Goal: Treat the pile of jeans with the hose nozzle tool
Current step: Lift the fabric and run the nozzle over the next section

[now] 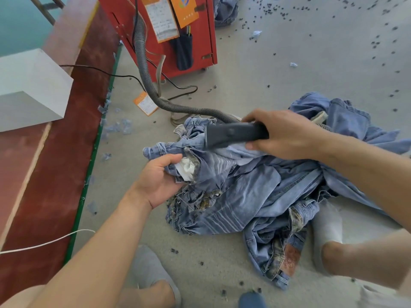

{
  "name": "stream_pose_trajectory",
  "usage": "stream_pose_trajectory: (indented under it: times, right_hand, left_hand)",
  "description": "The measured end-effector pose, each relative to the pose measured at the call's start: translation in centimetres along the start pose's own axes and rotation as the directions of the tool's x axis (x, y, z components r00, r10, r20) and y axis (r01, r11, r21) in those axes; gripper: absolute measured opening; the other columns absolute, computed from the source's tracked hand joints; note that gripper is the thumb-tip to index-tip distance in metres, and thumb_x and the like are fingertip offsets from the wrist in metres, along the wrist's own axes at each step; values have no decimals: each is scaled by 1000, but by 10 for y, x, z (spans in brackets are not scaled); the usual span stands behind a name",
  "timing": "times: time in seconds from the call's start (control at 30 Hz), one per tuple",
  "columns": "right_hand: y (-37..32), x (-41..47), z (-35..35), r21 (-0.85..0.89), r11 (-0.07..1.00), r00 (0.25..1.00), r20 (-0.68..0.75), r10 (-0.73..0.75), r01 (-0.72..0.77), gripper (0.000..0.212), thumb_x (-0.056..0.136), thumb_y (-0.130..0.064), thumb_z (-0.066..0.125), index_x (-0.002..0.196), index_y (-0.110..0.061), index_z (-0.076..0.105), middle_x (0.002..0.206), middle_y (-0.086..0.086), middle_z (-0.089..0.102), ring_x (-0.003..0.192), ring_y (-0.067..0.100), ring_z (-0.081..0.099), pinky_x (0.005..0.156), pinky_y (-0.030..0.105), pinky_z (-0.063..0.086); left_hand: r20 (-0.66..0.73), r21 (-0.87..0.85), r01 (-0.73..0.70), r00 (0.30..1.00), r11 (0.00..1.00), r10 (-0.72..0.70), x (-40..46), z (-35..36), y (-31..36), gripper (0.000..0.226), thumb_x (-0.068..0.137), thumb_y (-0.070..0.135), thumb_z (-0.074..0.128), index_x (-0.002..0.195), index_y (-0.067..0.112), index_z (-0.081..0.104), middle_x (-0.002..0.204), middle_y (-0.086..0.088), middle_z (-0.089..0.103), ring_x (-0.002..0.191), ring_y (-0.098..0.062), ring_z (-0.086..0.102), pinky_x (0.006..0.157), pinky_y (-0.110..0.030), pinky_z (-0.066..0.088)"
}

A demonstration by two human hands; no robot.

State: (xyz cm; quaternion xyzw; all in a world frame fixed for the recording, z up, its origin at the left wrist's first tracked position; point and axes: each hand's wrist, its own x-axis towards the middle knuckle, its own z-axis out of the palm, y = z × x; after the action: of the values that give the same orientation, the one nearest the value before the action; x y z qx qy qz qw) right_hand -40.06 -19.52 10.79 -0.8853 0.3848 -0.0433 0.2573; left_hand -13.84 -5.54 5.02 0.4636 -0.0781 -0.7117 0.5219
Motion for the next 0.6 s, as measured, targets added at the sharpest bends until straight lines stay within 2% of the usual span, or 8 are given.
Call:
stream_pose_trajectory:
  times: [0.1, 0.17, 0.23, 0.33, 0.4, 0.47, 0.53, 0.6]
  right_hand:
    - [-4, 9, -11, 106, 985, 980, -132, 146, -133, 31, 88, -43, 77, 96, -18, 62, 74, -5, 60, 65, 13, 55, 57, 33, 38]
    - [-5, 13, -19, 255, 941, 958, -120, 259, -223, 31, 85, -39, 82, 84, -16, 61, 65, 0, 57, 57, 16, 52, 53, 30, 39]
    - [-13, 12, -19, 352, 896, 957, -7, 290, -269, 31, 82, -38, 85, 88, -16, 64, 69, 2, 63, 61, 17, 59, 60, 30, 47]
    - [-28, 14, -5, 327, 906, 962, 140, 236, -270, 39, 79, -40, 88, 100, -19, 63, 80, 0, 69, 73, 15, 64, 65, 30, 47]
    - [-35, 17, 6, 229, 944, 968, 131, 212, -238, 41, 79, -40, 87, 101, -19, 59, 79, -2, 65, 69, 11, 59, 57, 27, 38]
    - [-37, 19, 12, 179, 957, 973, 67, 221, -230, 43, 79, -41, 87, 102, -20, 57, 79, -5, 61, 66, 5, 54, 53, 24, 33]
    - [-36, 21, 13, 224, 945, 970, 20, 242, -240, 43, 79, -38, 88, 104, -19, 57, 81, -4, 62, 67, 5, 55, 53, 25, 34]
    - [-35, 24, 13, 284, 927, 968, 11, 253, -245, 42, 78, -34, 88, 104, -16, 60, 84, 1, 65, 70, 12, 59, 56, 28, 40]
  left_hand:
    - [7, 23, 24, 1000, 999, -25, -1, 4, -2, 48, 90, 15, 53, 134, -2, 63, 135, -19, 64, 118, -32, 64, 104, -44, 53]
    - [34, 61, 44, 998, 997, -46, -2, 11, -7, 41, 90, 18, 54, 123, 1, 73, 129, -16, 69, 112, -30, 68, 101, -43, 55]
    - [74, 83, 40, 996, 996, -46, -1, 19, -11, 35, 92, 19, 55, 115, 6, 78, 125, -14, 72, 109, -28, 72, 97, -41, 59]
    - [137, 45, 15, 990, 999, -21, 2, 29, -13, 40, 95, 19, 55, 130, 4, 70, 137, -17, 66, 119, -31, 67, 98, -44, 57]
    - [132, 49, 14, 991, 999, -20, 5, 33, -15, 47, 97, 19, 55, 141, 3, 59, 142, -18, 62, 124, -33, 64, 102, -46, 56]
    - [107, 76, -4, 994, 997, -4, 7, 36, -16, 50, 96, 21, 58, 143, 5, 58, 142, -17, 62, 124, -32, 65, 101, -46, 56]
    - [58, 118, -37, 998, 992, 30, 8, 40, -16, 53, 89, 27, 74, 136, 6, 63, 137, -19, 65, 121, -33, 67, 99, -48, 57]
    - [-42, 252, -59, 996, 966, 72, 8, 44, -18, 78, 63, 35, 98, 128, 4, 68, 129, -24, 69, 117, -32, 68, 103, -53, 54]
